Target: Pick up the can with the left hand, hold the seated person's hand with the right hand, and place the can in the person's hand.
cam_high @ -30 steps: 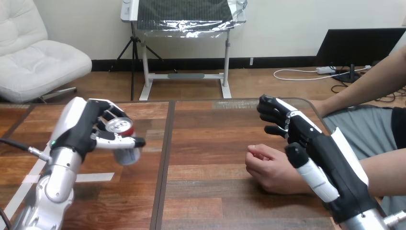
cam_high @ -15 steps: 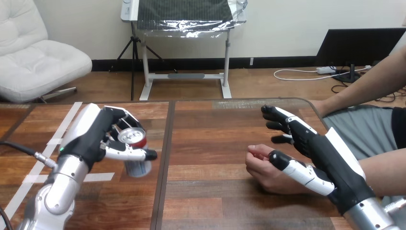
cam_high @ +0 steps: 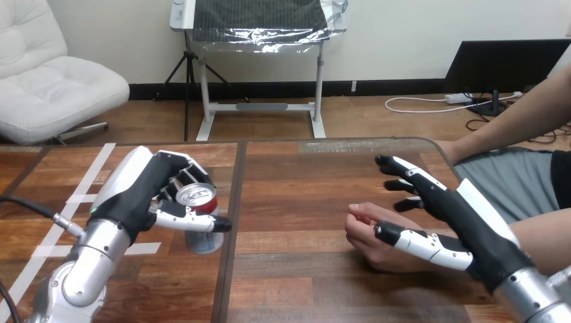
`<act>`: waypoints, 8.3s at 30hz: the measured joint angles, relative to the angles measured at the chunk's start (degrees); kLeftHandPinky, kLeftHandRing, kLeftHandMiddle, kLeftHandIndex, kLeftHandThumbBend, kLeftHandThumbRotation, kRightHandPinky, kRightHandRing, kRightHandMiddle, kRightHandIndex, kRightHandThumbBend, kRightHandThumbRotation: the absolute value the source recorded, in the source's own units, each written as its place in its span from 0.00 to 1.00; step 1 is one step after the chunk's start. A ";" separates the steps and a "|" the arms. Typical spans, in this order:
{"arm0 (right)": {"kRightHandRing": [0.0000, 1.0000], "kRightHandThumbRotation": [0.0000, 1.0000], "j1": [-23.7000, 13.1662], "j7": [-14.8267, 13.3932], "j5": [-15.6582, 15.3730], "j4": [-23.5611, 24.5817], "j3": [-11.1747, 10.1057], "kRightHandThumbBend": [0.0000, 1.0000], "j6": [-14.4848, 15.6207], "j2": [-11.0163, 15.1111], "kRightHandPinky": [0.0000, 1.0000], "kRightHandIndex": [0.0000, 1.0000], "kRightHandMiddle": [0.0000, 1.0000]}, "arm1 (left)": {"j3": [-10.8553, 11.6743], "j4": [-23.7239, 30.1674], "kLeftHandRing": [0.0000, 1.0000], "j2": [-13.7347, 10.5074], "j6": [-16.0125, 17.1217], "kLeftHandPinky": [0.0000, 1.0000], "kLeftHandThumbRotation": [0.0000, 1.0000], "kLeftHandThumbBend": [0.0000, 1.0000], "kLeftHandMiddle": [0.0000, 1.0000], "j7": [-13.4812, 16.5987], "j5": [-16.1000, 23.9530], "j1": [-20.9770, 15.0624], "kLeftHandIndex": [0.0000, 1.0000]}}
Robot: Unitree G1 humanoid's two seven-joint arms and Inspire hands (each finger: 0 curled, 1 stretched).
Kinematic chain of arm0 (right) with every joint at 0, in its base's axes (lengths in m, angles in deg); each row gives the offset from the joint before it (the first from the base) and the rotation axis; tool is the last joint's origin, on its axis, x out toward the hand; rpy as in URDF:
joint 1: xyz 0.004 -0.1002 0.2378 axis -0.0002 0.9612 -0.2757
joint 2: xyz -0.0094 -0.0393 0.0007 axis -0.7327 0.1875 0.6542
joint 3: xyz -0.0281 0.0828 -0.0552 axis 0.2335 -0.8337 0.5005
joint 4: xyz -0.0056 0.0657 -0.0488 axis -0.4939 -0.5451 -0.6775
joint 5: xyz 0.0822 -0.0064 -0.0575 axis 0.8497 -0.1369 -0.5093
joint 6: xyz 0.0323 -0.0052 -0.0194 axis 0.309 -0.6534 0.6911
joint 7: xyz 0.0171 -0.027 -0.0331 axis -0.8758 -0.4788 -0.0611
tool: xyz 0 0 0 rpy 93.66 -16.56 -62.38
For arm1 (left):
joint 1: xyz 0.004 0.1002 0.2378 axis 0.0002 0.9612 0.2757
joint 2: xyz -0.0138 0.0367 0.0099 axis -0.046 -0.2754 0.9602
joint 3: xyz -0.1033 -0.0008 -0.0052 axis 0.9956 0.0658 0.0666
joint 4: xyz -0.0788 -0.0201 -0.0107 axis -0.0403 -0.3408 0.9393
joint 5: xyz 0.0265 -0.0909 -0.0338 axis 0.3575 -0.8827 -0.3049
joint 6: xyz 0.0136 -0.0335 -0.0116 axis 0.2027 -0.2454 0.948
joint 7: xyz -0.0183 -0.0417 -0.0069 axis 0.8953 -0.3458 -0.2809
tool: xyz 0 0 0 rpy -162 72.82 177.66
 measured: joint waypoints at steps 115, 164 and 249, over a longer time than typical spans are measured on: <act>0.91 0.30 -29.04 2.53 -25.61 -33.61 15.01 1.00 -2.82 18.75 0.91 0.91 0.92 | 8.14 30.52 0.27 -0.46 -3.81 0.22 0.00 0.73 0.35 -4.83 -8.39 1.54 0.39; 0.89 0.17 -35.09 10.17 -30.47 -34.53 24.25 1.00 7.87 18.52 0.69 0.91 0.90 | 9.02 30.52 0.28 -0.49 -3.80 0.23 0.00 0.73 0.35 -5.01 -9.58 1.53 0.39; 0.30 0.14 -30.16 2.17 -31.53 -27.50 26.63 0.74 6.16 18.52 0.23 0.44 0.39 | 9.05 30.22 0.29 -0.48 -3.41 0.23 0.00 0.72 0.35 -5.02 -10.53 1.51 0.40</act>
